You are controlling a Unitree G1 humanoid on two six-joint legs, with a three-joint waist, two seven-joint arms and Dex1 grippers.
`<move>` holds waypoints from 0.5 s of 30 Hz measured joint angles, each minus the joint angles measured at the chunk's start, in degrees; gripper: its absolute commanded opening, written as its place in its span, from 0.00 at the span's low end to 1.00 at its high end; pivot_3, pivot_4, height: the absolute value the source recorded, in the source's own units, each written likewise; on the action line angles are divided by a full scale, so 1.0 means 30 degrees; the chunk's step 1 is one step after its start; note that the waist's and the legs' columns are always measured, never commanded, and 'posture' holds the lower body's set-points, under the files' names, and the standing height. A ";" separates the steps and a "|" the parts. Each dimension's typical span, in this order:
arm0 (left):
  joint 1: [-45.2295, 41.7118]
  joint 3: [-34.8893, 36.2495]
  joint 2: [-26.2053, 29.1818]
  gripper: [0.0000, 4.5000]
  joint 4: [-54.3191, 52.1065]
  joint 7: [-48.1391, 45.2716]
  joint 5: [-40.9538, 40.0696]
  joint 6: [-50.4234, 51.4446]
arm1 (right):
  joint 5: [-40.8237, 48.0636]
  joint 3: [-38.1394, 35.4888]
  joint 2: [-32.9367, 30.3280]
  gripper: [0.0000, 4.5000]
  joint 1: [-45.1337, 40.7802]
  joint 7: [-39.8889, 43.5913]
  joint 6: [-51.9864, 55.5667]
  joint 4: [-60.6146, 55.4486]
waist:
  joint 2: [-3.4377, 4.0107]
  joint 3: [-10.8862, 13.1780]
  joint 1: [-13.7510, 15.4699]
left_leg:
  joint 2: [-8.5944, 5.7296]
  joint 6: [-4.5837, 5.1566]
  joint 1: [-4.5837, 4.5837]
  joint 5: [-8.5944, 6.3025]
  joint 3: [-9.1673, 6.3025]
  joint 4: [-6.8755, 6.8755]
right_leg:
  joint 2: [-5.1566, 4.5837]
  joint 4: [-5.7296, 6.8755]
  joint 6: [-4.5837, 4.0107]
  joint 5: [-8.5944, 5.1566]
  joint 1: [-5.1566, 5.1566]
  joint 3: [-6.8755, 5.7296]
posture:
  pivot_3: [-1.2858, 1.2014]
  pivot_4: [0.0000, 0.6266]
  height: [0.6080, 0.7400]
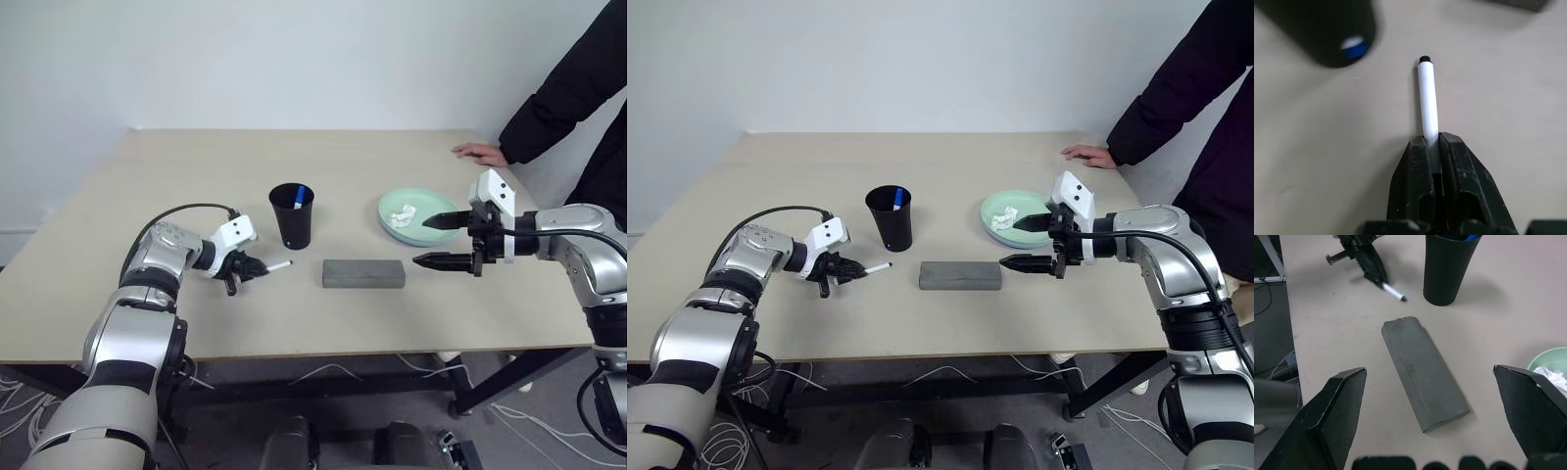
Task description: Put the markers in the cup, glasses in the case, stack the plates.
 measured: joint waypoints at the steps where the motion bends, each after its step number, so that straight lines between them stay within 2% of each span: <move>1: 0.0019 0.0184 -0.0020 0.00 -0.0301 -0.1146 -0.0357 0.0301 | -0.0003 0.0000 0.0000 1.00 0.0001 0.0002 -0.0020 0.0005 | -0.0001 0.0001 -0.0001 | 0.0002 0.0000 -0.0002 0.0000 -0.0001 0.0003 | 0.0000 0.0002 0.0000 0.0000 -0.0002 -0.0003 | 0.52 0.00 1.00; 5: 0.0048 0.0648 -0.0065 0.00 -0.2503 -0.3812 -0.2346 0.1978 | -0.0003 0.0003 0.0002 1.00 -0.0001 0.0009 -0.0076 0.0041 | -0.0001 0.0001 -0.0003 | 0.0013 0.0000 -0.0004 0.0000 -0.0009 0.0016 | 0.0000 0.0008 0.0001 -0.0001 0.0005 -0.0012 | 0.52 0.00 1.00; 9: 0.0154 0.1398 -0.0275 0.00 -0.7683 -0.4450 -0.6169 0.6044 | -0.0011 0.0002 0.0002 1.00 -0.0010 0.0025 -0.0151 0.0088 | -0.0003 0.0002 -0.0014 | 0.0028 0.0008 -0.0018 -0.0002 -0.0019 0.0034 | -0.0003 0.0011 0.0013 -0.0007 0.0007 -0.0005 | 0.52 0.00 1.00; 12: 0.0002 0.2756 -0.0646 0.00 -1.0631 -0.3870 -0.8074 0.8462 | -0.0011 0.0005 0.0003 1.00 -0.0038 0.0038 -0.0198 0.0153 | 0.0002 0.0001 -0.0055 | 0.0011 0.0021 -0.0007 -0.0001 -0.0017 0.0046 | 0.0011 0.0019 0.0026 -0.0008 0.0030 0.0010 | 0.52 0.00 1.00; 15: -0.0485 0.4236 -0.1269 0.00 -1.1642 -0.1750 -0.9315 0.9531 | -0.0016 0.0015 0.0007 1.00 -0.0070 0.0052 -0.0255 0.0297 | 0.0002 0.0001 -0.0059 | 0.0029 0.0024 -0.0003 0.0006 -0.0016 0.0068 | 0.0038 0.0033 0.0108 -0.0016 0.0053 0.0008 | 0.52 0.00 1.00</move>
